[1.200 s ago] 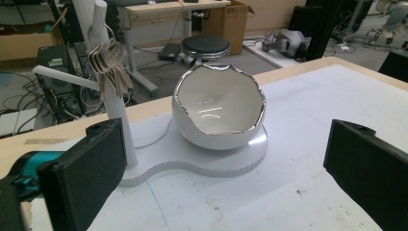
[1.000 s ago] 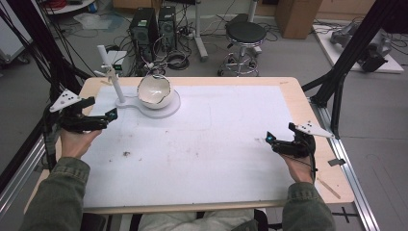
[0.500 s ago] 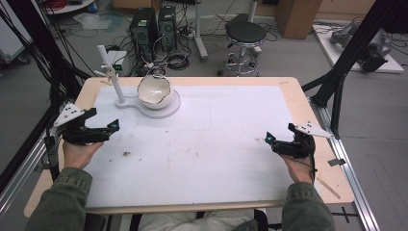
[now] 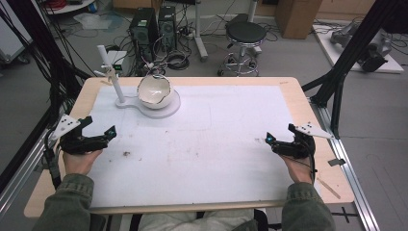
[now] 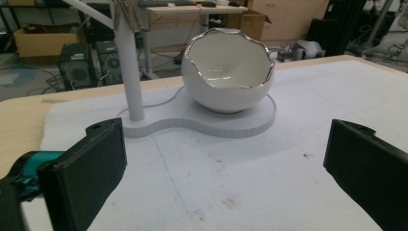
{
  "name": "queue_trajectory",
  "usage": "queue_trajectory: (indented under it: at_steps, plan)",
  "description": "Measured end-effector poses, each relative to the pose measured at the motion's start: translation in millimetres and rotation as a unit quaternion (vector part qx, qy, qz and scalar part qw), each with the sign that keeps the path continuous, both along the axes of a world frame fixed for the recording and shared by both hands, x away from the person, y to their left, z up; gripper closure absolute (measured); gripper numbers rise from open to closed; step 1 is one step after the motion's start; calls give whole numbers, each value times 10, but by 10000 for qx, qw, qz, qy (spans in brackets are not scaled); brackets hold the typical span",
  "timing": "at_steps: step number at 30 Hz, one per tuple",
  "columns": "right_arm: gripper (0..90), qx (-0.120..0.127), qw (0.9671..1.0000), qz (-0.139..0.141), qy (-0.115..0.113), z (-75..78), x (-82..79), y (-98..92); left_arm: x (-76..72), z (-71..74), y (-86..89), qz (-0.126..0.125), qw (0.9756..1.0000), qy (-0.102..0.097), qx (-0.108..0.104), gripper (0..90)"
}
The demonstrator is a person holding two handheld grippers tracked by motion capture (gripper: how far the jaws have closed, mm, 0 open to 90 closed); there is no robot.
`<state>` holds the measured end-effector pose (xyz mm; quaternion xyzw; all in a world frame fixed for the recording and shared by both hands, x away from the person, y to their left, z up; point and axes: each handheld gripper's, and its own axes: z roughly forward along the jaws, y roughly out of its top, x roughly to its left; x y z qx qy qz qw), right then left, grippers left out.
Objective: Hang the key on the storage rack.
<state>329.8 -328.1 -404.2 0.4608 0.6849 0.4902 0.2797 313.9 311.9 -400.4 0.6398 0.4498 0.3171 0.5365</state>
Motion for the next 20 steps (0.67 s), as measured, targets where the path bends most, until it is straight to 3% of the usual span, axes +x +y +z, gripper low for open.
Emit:
queue_trajectory:
  at_steps: [9, 12, 20]
  plan:
    - [10, 60, 10000, -39, -9, 0, -12, -25, -62, -100, 59, 209, 9997, 13, -107, 17]
    - [10, 79, 10000, -42, -5, 0, -18, -36, -115, -88, 67, 286, 9995, -112, -125, 17]
    - [10, 104, 9999, -47, 15, -9, -20, -63, -137, -99, 62, 266, 9995, -81, -168, 17]
